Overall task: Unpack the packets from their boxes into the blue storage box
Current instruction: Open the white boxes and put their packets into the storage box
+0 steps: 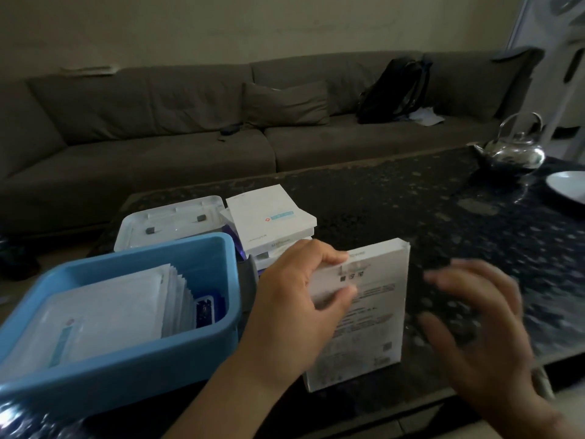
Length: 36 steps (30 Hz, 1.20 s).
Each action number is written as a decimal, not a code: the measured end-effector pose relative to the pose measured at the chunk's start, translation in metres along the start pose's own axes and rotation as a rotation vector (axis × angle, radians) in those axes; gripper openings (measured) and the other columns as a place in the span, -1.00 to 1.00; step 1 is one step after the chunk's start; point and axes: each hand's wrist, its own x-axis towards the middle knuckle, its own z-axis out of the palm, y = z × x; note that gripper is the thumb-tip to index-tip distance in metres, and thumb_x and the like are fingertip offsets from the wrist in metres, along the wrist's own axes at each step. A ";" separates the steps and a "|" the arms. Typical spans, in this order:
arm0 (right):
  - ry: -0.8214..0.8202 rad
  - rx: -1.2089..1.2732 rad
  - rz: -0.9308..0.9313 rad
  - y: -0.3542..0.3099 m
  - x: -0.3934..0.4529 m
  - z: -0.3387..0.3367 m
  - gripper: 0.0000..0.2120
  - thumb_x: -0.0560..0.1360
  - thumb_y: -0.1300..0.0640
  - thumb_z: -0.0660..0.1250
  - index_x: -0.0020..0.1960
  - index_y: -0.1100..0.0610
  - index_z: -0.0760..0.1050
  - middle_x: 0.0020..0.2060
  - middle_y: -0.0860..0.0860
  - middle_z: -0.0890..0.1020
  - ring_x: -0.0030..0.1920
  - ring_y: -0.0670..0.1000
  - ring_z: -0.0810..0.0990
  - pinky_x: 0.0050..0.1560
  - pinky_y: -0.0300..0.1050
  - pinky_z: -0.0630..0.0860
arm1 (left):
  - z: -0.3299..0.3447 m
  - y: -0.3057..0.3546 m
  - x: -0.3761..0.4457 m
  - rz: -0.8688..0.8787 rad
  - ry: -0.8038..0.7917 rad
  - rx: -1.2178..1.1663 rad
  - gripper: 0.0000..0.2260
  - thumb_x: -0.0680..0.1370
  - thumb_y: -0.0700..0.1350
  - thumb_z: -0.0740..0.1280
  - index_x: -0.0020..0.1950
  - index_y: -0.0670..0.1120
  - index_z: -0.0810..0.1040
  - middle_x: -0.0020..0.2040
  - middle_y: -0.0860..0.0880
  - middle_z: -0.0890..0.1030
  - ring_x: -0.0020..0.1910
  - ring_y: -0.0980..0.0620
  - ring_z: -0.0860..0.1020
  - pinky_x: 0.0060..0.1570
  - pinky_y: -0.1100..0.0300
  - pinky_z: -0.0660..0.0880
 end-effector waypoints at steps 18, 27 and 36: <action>-0.172 -0.166 1.197 0.106 0.069 0.026 -0.78 0.55 -0.04 0.32 0.16 -0.02 0.50 -0.15 -0.07 0.56 -0.18 -0.07 0.52 -0.21 -0.10 0.48 | 0.056 -0.083 0.073 -0.504 -0.046 0.916 -0.26 0.53 0.15 0.35 0.58 0.17 -0.01 0.62 0.01 -0.16 0.59 -0.15 -0.18 0.46 -0.35 -0.11; -0.191 -0.137 1.031 0.107 0.078 0.030 -0.83 0.52 -0.05 0.35 0.08 -0.05 0.52 -0.15 -0.12 0.57 -0.14 -0.06 0.56 -0.25 -0.15 0.48 | 0.054 -0.096 0.052 -0.413 0.174 0.752 -0.50 0.52 -0.14 0.42 0.44 0.11 0.44 0.50 0.03 0.38 0.52 -0.14 0.26 0.43 -0.30 0.20; -0.205 0.681 1.115 0.061 0.078 0.038 -0.68 0.50 -0.23 0.21 0.17 -0.12 0.47 0.03 -0.12 0.66 -0.06 -0.06 0.68 -0.19 -0.04 0.61 | 0.110 -0.028 0.038 0.081 0.495 0.197 -0.62 0.55 -0.07 0.36 0.36 -0.03 0.47 0.38 0.04 0.50 0.43 -0.08 0.41 0.41 0.14 0.38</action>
